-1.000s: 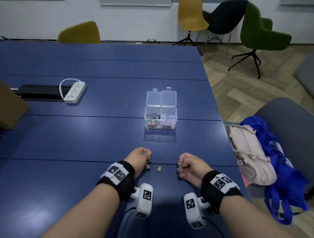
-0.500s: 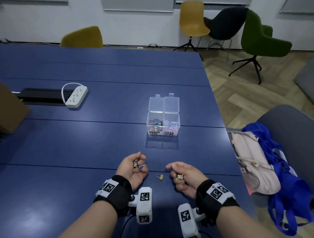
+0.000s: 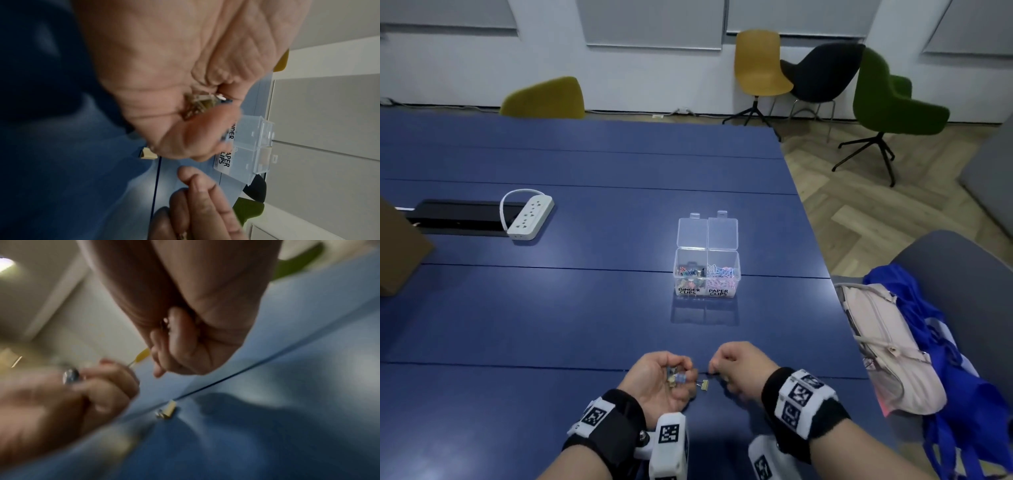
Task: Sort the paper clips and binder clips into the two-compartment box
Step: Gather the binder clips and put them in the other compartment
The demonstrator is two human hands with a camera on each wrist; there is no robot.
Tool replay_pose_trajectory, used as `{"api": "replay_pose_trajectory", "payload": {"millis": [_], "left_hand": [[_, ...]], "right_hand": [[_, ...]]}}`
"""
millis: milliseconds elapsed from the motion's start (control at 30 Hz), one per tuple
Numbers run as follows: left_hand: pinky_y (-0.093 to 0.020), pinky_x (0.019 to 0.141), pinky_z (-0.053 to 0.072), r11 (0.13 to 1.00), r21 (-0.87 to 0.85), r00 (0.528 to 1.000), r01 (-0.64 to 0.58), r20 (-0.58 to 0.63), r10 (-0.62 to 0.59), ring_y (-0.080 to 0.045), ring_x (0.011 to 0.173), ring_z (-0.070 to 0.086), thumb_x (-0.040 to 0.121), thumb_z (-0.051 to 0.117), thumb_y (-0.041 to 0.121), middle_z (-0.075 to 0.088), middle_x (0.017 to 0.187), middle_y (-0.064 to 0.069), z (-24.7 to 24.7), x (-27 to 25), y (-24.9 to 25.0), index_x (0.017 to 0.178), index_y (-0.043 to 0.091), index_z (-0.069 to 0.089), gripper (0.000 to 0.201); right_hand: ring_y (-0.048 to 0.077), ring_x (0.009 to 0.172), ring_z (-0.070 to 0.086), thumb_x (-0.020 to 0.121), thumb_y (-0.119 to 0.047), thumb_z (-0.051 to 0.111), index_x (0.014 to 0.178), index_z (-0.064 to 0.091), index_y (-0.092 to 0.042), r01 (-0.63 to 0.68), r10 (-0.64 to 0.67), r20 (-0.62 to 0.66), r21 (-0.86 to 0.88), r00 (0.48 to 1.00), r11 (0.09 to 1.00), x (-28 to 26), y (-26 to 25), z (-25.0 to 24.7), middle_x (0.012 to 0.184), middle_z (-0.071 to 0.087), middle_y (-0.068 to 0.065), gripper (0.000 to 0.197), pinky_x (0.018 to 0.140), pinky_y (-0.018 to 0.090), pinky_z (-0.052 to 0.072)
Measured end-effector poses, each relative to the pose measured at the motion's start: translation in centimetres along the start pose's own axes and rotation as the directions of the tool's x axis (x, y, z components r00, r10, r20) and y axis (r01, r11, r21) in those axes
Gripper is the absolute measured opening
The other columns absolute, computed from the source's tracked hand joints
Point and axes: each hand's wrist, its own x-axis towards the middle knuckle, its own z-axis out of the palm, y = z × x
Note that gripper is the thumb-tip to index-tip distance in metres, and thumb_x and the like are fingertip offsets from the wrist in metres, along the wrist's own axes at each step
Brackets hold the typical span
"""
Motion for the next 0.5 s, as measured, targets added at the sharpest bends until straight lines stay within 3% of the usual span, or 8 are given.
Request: {"api": "replay_pose_trajectory", "payload": {"millis": [67,133,200,300,367,433,500], "left_hand": [[-0.016,0.03,0.022,0.997,0.063,0.999,0.047,0.012,-0.048,-0.013,0.038,0.029,0.08,0.042,0.012,0.037,0.05,-0.004,-0.1,-0.1,0.2,0.063,0.004,0.053,0.022],[-0.015,0.03,0.021,0.995,0.078,0.998,0.056,0.001,-0.056,-0.012,0.035,0.027,0.081,0.042,0.014,0.034,0.045,-0.001,-0.1,-0.1,0.7,0.063,0.006,0.053,0.023],[-0.015,0.029,0.025,0.996,0.084,0.998,0.038,-0.061,-0.033,-0.013,0.033,0.029,0.082,0.041,0.014,0.034,0.044,-0.001,0.0,0.1,1.0,0.063,0.006,0.052,0.023],[-0.018,0.033,0.041,0.998,0.054,0.982,-0.037,-0.185,0.047,-0.014,0.037,0.036,0.085,0.04,0.01,0.039,0.046,-0.003,-0.2,0.5,1.3,0.069,0.003,0.052,0.021],[-0.026,0.046,0.053,0.996,0.068,0.972,-0.057,-0.223,0.07,-0.018,0.049,0.045,0.088,0.041,0.008,0.049,0.054,-0.009,-0.3,0.5,1.5,0.075,-0.001,0.057,0.023],[-0.034,0.056,0.058,0.994,0.103,0.975,-0.049,-0.212,0.07,-0.023,0.058,0.056,0.091,0.041,0.008,0.058,0.063,-0.014,-0.3,0.3,1.6,0.08,-0.005,0.062,0.027],[-0.035,0.057,0.058,0.988,0.154,0.979,-0.029,-0.193,0.058,-0.025,0.057,0.064,0.094,0.042,0.011,0.062,0.066,-0.016,-0.3,0.1,1.8,0.084,-0.004,0.063,0.028]], "right_hand": [[0.025,0.075,0.057,0.091,-0.016,0.045,0.074,0.042,-0.025,0.148,-0.169,-0.006,-0.459,0.986,0.876,0.3,0.0,0.6,0.076,0.056,-0.001,0.019,0.065,0.028,0.04],[0.03,0.09,0.059,0.091,-0.019,0.044,0.097,0.04,-0.021,0.169,-0.176,0.054,-0.65,0.983,0.741,0.3,-0.4,1.3,0.1,0.063,0.01,0.007,0.073,0.034,0.039],[0.036,0.103,0.059,0.093,-0.018,0.043,0.119,0.033,-0.013,0.138,-0.103,0.096,-0.784,0.99,0.605,0.4,-0.6,2.1,0.116,0.06,0.019,0.029,0.074,0.038,0.038],[0.039,0.11,0.057,0.095,-0.019,0.038,0.131,0.027,-0.012,0.144,-0.063,0.13,-0.846,0.99,0.514,0.7,0.0,2.9,0.122,0.058,0.023,0.039,0.084,0.044,0.044],[0.039,0.113,0.056,0.095,-0.018,0.035,0.132,0.027,-0.011,0.139,-0.062,0.124,-0.849,0.99,0.51,0.8,0.2,3.0,0.123,0.057,0.024,0.039,0.09,0.045,0.044],[0.039,0.115,0.055,0.094,-0.014,0.034,0.132,0.029,-0.011,0.122,-0.04,0.118,-0.851,0.992,0.51,0.9,0.2,3.0,0.125,0.056,0.024,0.038,0.093,0.046,0.043],[0.038,0.117,0.055,0.093,-0.011,0.033,0.129,0.031,-0.009,0.086,-0.016,0.092,-0.838,0.996,0.539,0.9,0.0,3.0,0.126,0.056,0.023,0.036,0.093,0.044,0.043]]}}
